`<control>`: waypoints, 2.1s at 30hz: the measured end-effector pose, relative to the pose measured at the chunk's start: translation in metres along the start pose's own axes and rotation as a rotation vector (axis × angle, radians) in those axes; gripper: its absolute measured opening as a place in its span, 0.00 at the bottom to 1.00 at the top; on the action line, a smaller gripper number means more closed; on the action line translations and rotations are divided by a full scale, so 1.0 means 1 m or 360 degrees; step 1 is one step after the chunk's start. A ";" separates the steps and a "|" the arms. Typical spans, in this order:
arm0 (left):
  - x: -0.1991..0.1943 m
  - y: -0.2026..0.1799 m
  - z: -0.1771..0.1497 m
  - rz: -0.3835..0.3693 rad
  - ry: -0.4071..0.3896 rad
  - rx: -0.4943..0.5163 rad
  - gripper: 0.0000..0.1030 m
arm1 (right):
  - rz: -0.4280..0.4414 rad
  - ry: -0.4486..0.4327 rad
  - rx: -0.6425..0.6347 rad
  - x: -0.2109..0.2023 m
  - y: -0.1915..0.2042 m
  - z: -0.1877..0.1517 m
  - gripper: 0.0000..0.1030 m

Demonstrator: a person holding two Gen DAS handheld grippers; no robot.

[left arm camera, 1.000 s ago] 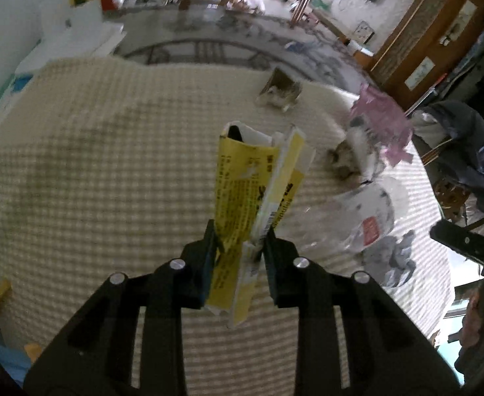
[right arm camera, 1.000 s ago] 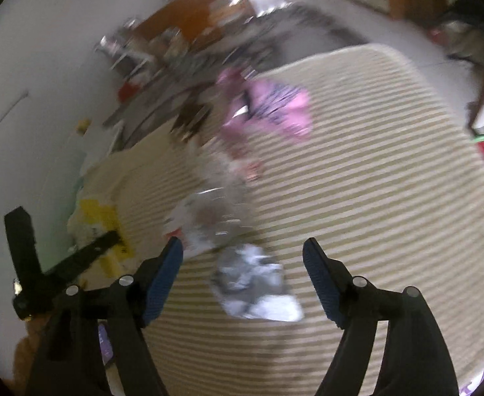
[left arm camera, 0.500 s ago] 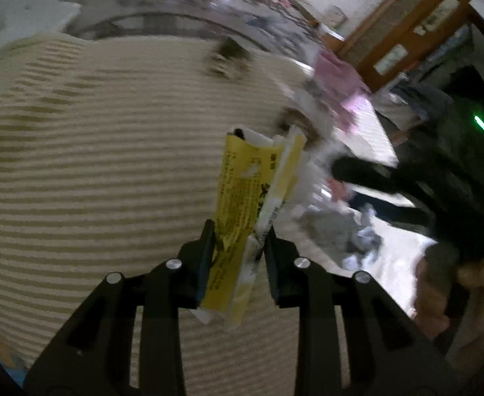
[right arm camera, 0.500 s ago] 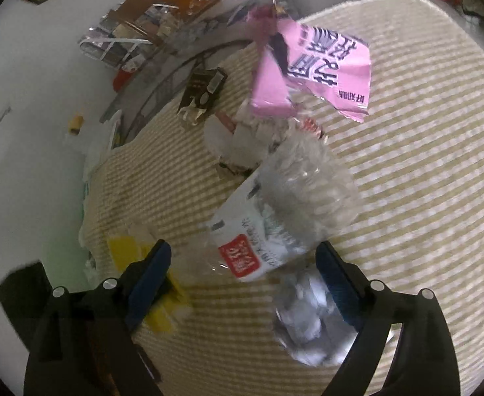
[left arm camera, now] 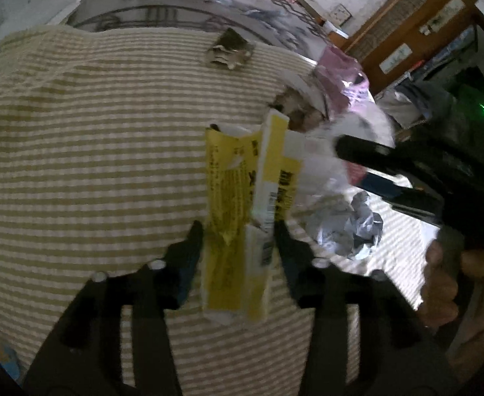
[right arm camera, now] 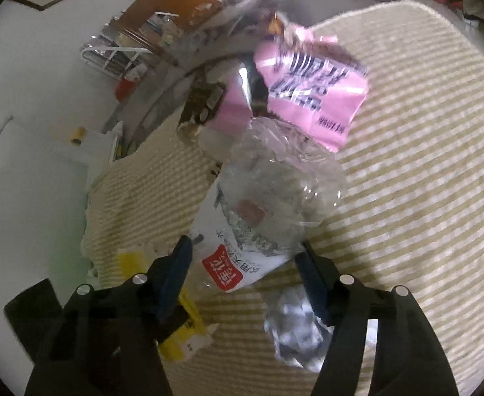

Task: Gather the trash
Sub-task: 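Grasp the yellow wrapper with the left tool while the right tool grasps the clear plastic bottle, then carry the yellow wrapper and plastic bottle toward the red bin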

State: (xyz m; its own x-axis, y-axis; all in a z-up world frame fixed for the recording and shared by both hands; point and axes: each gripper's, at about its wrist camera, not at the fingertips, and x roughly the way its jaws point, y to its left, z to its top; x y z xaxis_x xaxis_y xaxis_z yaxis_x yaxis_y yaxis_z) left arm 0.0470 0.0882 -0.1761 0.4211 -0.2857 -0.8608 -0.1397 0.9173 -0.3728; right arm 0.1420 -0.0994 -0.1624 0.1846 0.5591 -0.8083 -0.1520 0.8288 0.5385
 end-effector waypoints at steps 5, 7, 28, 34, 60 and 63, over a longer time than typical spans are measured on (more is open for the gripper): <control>0.000 0.004 0.002 0.0030 -0.0010 -0.0030 0.52 | 0.0050 -0.0035 -0.0003 -0.029 -0.009 -0.010 0.39; 0.001 0.004 0.003 0.0026 -0.0015 -0.0042 0.52 | 0.0008 -0.0074 -0.0050 -0.039 -0.009 -0.015 0.39; -0.039 -0.039 0.007 0.0064 -0.0269 0.0041 0.28 | 0.0007 -0.0339 0.0049 -0.103 -0.037 -0.038 0.39; -0.048 -0.062 0.007 0.0092 -0.0314 0.0122 0.28 | -0.0012 -0.0394 0.0020 -0.114 -0.039 -0.042 0.39; -0.057 -0.110 0.007 0.0088 -0.0393 0.0202 0.28 | -0.0044 -0.0503 0.0050 -0.146 -0.081 -0.046 0.39; -0.052 -0.119 0.004 0.0098 -0.0381 0.0219 0.28 | -0.0040 -0.0498 0.0062 -0.147 -0.088 -0.044 0.39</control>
State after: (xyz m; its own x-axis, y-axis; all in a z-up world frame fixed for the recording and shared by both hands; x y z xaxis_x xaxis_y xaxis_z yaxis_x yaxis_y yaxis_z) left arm 0.0456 -0.0045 -0.0851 0.6174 -0.1694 -0.7682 -0.0558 0.9646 -0.2576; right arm 0.0857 -0.2554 -0.1010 0.4783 0.5137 -0.7123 -0.1075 0.8392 0.5331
